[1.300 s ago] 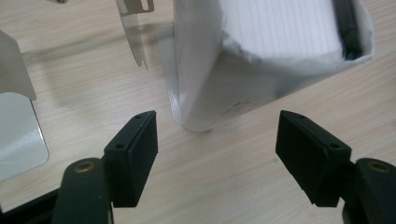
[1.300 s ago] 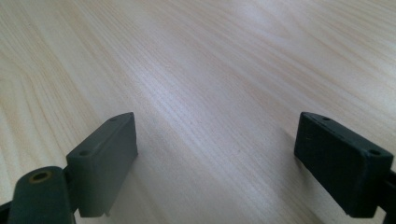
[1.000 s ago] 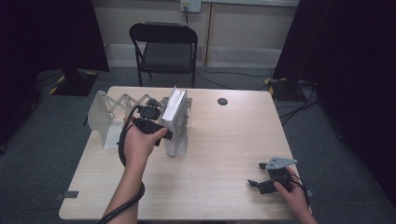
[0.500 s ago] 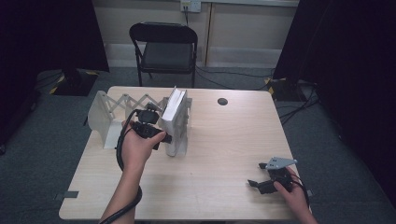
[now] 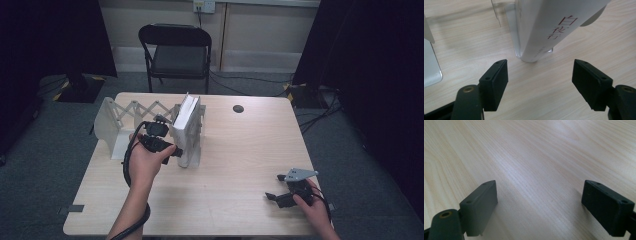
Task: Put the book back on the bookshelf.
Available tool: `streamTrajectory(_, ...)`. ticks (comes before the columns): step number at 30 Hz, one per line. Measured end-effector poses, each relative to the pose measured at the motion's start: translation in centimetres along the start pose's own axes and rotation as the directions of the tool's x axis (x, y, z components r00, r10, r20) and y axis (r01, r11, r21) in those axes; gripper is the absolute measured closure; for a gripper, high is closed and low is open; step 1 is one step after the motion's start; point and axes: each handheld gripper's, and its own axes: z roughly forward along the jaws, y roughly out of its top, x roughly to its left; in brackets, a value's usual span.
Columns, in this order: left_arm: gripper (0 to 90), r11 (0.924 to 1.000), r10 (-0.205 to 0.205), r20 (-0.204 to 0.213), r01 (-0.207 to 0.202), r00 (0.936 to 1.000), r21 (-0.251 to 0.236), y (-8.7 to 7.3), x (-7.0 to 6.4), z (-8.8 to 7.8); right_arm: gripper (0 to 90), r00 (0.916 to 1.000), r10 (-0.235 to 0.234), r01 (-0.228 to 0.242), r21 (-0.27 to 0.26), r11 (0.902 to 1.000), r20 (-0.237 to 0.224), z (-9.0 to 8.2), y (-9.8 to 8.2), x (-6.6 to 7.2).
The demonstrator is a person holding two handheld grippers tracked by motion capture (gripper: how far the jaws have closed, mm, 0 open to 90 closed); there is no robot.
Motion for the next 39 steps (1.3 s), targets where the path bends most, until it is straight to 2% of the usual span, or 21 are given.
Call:
streamTrajectory(27, 29.1, 0.9999, 0.001, 0.019, -0.001, 0.9998, 0.010, -1.7, 0.5, 1.1, 12.9, 1.0000, -0.002, 0.002, 0.000, 1.0000, -0.001, 0.0, 0.0, 0.0)
streamTrajectory(39, 29.0, 0.9997, -0.013, 0.024, 0.012, 0.9996, 0.020, -2.5, 0.8, 1.7, 12.8, 1.0000, -0.002, 0.002, 0.001, 1.0000, -0.001, 0.0, 0.0, 0.0)
